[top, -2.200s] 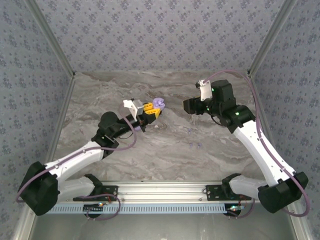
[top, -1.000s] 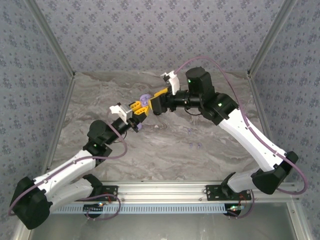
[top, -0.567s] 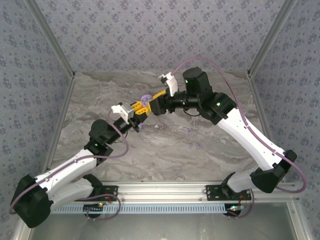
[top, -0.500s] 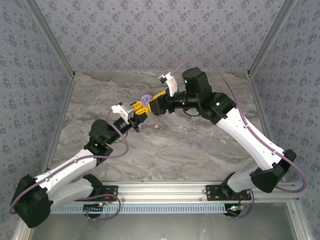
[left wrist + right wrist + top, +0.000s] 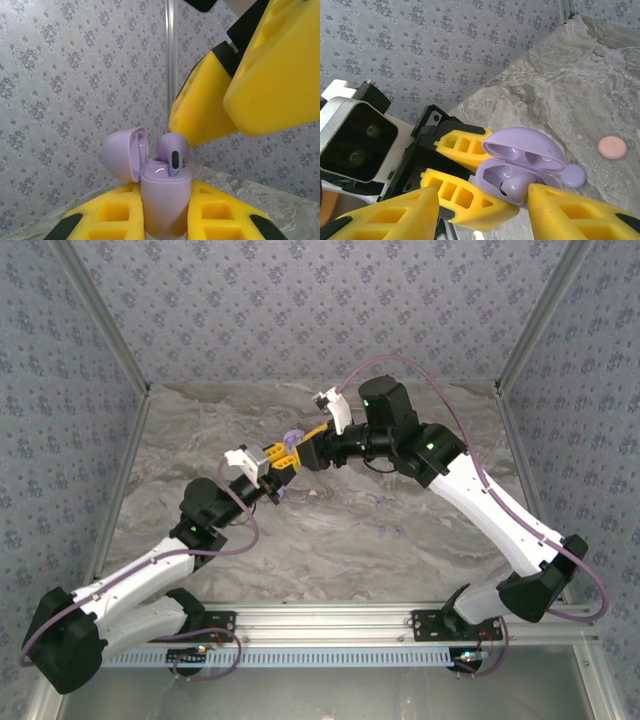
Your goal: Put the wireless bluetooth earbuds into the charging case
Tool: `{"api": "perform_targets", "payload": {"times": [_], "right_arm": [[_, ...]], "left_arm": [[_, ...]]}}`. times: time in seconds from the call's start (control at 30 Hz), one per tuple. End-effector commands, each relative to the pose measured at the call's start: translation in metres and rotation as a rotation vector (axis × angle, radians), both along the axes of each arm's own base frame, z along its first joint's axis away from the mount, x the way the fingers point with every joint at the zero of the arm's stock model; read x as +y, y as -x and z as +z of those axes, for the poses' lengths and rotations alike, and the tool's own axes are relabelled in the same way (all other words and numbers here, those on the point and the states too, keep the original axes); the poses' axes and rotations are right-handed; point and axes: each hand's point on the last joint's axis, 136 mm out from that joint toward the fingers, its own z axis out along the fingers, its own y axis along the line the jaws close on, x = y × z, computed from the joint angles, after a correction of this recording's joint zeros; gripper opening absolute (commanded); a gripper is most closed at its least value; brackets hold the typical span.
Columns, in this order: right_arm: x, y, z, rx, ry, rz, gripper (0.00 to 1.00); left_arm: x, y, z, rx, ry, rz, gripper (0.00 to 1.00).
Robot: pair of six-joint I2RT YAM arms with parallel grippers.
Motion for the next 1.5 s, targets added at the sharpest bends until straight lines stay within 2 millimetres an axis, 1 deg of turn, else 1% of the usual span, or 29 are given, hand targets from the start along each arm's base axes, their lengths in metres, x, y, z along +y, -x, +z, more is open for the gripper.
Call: {"api": "perform_targets", "payload": {"times": [0.0,0.63,0.8,1.0,1.1,1.23,1.47], "right_arm": [[0.004,0.004,0.010,-0.022,-0.009,0.027,0.52],[0.010,-0.002,0.001,-0.013,0.025,0.031,0.51],[0.012,0.003,0.001,-0.004,0.014,0.063,0.48],[0.014,0.006,0.003,-0.006,0.005,0.084,0.48],[0.016,0.008,0.005,-0.011,-0.003,0.095,0.49],[0.015,0.005,0.003,-0.020,0.010,0.083,0.50],[0.013,0.002,0.008,-0.059,0.014,0.069,0.55]], "left_arm": [[-0.001,0.003,0.021,-0.032,0.040,-0.015,0.00],[-0.003,0.002,0.021,-0.027,0.040,-0.022,0.00],[-0.003,0.002,0.020,-0.022,0.039,-0.024,0.00],[-0.004,0.001,0.018,-0.014,0.033,-0.020,0.00],[-0.005,0.000,0.016,-0.007,0.032,-0.020,0.00],[-0.006,-0.002,0.016,0.000,0.035,-0.020,0.00],[-0.011,-0.002,0.014,0.011,0.034,-0.047,0.00]]}}
